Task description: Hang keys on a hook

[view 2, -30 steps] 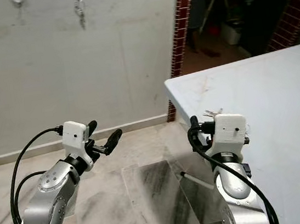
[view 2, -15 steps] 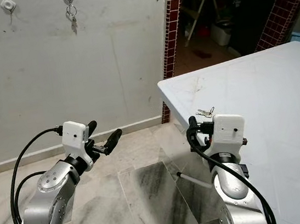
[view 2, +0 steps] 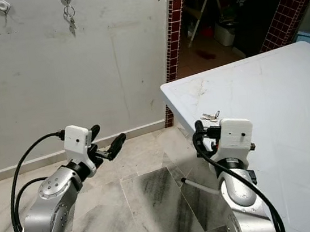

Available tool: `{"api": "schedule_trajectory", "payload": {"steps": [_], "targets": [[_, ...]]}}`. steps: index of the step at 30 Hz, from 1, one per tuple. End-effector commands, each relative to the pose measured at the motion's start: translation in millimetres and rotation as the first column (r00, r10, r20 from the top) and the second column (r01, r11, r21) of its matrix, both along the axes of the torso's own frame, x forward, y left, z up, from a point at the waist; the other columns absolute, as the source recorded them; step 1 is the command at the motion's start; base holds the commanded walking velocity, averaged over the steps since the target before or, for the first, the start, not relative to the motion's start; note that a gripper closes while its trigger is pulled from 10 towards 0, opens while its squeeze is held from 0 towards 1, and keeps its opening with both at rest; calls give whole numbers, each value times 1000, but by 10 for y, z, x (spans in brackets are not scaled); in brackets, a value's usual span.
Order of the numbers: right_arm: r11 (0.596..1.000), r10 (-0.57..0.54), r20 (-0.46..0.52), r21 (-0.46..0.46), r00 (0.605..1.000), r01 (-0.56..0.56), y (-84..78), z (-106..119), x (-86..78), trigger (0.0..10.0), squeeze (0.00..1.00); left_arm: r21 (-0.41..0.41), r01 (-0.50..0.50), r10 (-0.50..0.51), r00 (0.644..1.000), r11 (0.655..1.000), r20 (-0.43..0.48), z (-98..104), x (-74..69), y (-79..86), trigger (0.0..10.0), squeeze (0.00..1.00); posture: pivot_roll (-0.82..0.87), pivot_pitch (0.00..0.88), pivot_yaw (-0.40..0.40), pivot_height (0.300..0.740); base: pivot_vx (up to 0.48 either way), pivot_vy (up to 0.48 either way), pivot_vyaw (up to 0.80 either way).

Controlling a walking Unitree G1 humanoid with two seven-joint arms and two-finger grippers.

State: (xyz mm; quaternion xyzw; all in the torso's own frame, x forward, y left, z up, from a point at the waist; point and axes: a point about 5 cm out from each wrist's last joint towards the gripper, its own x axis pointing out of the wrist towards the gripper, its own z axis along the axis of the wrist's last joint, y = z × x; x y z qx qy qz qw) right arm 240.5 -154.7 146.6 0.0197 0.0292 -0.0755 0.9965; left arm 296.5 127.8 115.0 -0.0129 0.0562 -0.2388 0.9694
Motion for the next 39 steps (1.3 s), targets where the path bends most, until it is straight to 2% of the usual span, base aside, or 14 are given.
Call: {"api": "schedule_trajectory", "payload": {"steps": [1, 6, 39], "targets": [[1000, -17, -17, -3, 1000, 17, -30, -28, 3, 10000, 0, 16, 16, -17, 1000, 1000, 11, 39, 13, -32, 10000, 0, 20, 0, -51, 740, 0, 0, -781], [1000, -14, 3, -8, 1000, 14, -27, -9, 1, 10000, 0, 18, 19, -19, 1000, 1000, 10, 38, 12, -33, 10000, 0, 20, 0, -51, 740, 0, 0, -646], [1000, -16, -29, 11, 999, 16, -6, -66, -4, 10000, 0, 24, 38, -37, 999, 999, -9, 21, -1, -17, 10000, 0, 24, 0, -41, 740, 0, 0, -776]]}}
